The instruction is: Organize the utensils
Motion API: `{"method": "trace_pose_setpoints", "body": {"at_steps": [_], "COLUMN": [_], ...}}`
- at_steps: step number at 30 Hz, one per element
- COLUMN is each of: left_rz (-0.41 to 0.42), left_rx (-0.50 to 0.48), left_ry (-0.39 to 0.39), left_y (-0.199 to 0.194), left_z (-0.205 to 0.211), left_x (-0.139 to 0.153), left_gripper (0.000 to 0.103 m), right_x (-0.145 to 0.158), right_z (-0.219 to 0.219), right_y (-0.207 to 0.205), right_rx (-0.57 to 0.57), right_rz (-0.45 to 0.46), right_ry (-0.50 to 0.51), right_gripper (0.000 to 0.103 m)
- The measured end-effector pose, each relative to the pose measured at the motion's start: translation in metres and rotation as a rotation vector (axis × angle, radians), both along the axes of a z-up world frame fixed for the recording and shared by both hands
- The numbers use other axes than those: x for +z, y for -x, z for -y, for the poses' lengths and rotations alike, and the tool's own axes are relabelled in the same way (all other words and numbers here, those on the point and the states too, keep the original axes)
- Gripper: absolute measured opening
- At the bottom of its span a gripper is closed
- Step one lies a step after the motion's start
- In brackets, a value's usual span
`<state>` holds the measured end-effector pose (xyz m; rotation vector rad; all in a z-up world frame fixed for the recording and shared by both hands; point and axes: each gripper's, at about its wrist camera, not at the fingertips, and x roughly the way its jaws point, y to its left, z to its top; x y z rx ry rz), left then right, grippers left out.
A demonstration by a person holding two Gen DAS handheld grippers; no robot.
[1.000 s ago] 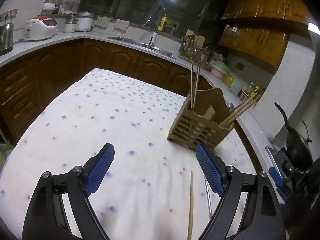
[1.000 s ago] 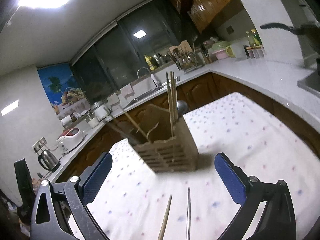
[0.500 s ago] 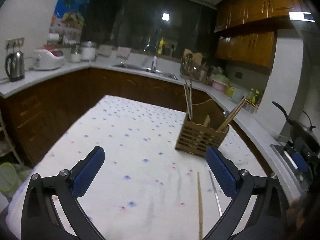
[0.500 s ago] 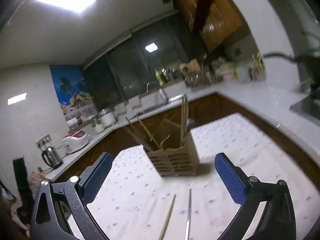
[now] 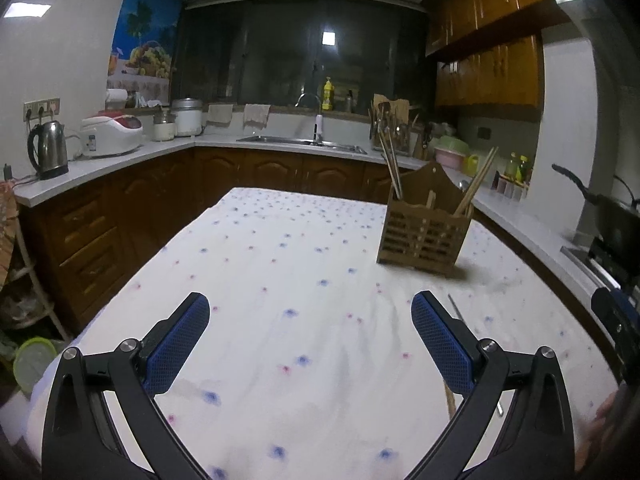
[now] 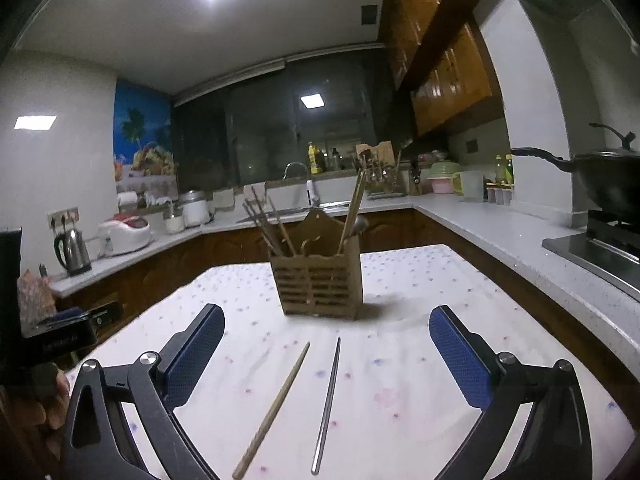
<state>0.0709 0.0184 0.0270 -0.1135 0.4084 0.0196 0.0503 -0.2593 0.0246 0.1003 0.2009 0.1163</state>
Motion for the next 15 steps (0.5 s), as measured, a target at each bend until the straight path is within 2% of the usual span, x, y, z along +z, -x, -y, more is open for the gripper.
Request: {"method": "trace_pose_setpoints", "body": {"at_steps": [15], "left_rz": [-0.019], "left_rx": [-0.027], "left_ry": [-0.061], "left_y": [0.008], "left_z": [0.015], "left_x": [-0.026], "left_gripper": [0.103], "right_x": [-0.023], "right_z": [0.003], "right_y": [0.008], "right_rx": [-0.016], "right_rz": [-0.028], "right_ry": [0.011], "right_gripper": [0.103]}}
